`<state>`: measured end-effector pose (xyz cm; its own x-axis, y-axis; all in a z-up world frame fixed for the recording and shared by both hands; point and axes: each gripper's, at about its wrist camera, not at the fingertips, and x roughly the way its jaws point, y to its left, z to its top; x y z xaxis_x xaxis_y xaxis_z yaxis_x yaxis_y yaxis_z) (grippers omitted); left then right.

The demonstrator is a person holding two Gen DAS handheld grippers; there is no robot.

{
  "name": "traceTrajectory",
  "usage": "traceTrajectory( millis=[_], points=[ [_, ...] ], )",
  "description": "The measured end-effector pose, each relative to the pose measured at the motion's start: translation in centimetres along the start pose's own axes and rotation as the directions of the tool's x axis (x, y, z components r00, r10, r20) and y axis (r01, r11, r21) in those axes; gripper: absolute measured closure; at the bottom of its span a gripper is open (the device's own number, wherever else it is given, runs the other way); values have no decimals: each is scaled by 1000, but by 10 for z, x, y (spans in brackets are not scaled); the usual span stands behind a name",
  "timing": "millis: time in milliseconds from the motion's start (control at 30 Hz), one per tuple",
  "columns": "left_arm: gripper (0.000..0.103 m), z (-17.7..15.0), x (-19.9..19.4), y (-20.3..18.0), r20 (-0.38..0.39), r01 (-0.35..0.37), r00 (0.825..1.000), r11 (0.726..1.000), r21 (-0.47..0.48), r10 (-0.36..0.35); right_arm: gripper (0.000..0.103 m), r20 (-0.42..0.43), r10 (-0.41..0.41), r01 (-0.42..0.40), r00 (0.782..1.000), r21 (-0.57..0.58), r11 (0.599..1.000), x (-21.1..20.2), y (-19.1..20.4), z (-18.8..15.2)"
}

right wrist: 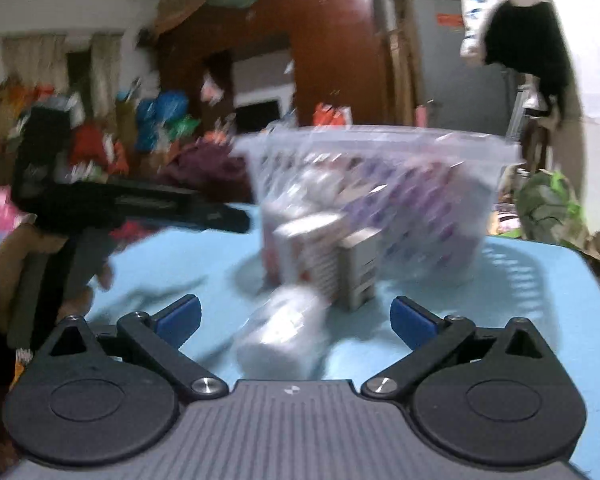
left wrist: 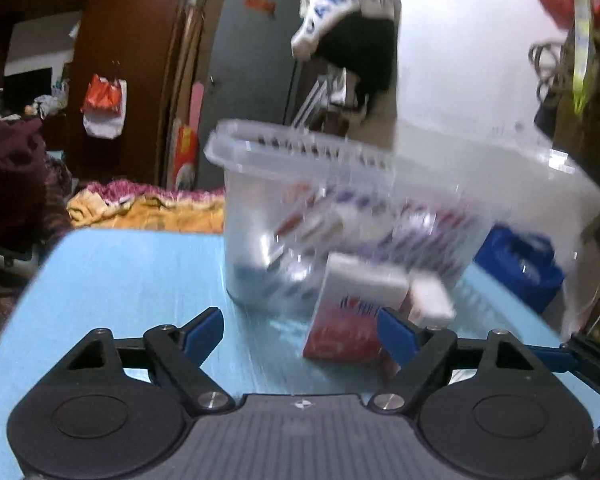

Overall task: Organize objects
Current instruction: 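Grasp a pink milk carton with left gripper while right grasps a white roll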

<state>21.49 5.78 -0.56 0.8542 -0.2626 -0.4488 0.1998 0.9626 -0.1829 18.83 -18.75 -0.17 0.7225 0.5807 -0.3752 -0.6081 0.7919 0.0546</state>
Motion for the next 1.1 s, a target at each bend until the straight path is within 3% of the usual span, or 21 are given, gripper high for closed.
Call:
traceTrajectory(
  millis=[33,100,133,233,433,567,667,833,1100],
  points=[
    [17,-2,3,2,-4,-2,1000,1000,1,2,11,-25,3,-4,1000,-19,1000,5,1,-1],
    [17,-3,9,0,-20,-4,1000,1000,5,4,46,-75,-5,1,997,-48,999,15,4,-6],
    [17,-3,11,-2,-25,-3,1000,1000,21,4,48,-85,2,-6,996,-48,999,16,2,-6],
    [17,-3,19,-11,-44,-31,998,997,66,34,48,-63,-25,22,998,-39,999,8,-5,-9],
    [18,-3,28,-27,-64,-1,998,995,101,8,48,-15,-58,58,998,60,996,-15,-29,-24],
    [18,-5,30,-39,-66,2,998,993,117,6,48,-6,-70,70,998,63,996,-17,-32,-26],
    [47,-6,31,-41,-56,-44,997,990,137,52,48,-3,-84,84,996,61,995,-16,-35,-27],
    [48,-4,21,-39,1,-57,998,991,123,57,48,7,-94,93,996,75,993,-18,-40,-30],
    [48,-9,-15,-24,80,-2,997,997,78,-4,48,77,-122,113,990,102,988,-39,-45,-22]
  ],
)
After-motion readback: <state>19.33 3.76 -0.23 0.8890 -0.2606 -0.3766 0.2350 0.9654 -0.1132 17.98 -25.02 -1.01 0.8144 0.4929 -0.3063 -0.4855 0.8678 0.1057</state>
